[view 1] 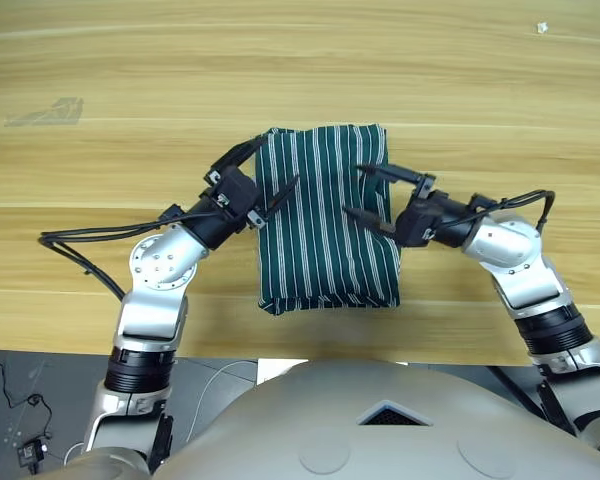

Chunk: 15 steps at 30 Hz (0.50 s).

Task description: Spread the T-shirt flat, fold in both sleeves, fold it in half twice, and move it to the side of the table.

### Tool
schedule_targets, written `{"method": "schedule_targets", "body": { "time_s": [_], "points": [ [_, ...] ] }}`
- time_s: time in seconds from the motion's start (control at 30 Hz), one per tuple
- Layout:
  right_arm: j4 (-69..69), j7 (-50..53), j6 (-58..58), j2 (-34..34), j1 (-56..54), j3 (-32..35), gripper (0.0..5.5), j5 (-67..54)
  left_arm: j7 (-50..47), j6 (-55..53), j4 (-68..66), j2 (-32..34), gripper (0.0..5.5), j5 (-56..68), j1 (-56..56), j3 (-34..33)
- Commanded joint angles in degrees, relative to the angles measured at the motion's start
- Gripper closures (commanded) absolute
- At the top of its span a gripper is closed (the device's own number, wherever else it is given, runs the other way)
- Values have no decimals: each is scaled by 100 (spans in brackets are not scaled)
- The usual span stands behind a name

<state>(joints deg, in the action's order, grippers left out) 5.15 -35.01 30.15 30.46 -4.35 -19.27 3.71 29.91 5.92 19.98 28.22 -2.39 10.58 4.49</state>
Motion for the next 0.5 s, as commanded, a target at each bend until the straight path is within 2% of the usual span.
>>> {"method": "schedule_targets", "body": {
  "time_s": [0.03, 0.13, 0.23, 0.33, 0.5],
  "points": [
    [-661, 188, 1274, 785, 267, 606, 267, 600, -239, 1534, 96, 1131, 229, -1561, 854, -571],
    [-1372, 586, 2650, 1549, 397, 1054, 267, 1683, -868, 2619, -204, 1866, 229, -3110, 1643, -1060],
    [-1636, 886, 3335, 1893, 421, 1250, 267, 2322, -1282, 3271, -335, 2248, 229, -4008, 2076, -1215],
    [-1793, 1033, 3659, 2048, 344, 1173, 267, 2858, -1415, 3506, -469, 2355, 229, -4286, 2121, -1118],
    [-1957, 1059, 3827, 1878, 334, 603, 267, 3349, -1431, 3724, -732, 2313, 229, -4913, 1587, -372]
  ]
}}
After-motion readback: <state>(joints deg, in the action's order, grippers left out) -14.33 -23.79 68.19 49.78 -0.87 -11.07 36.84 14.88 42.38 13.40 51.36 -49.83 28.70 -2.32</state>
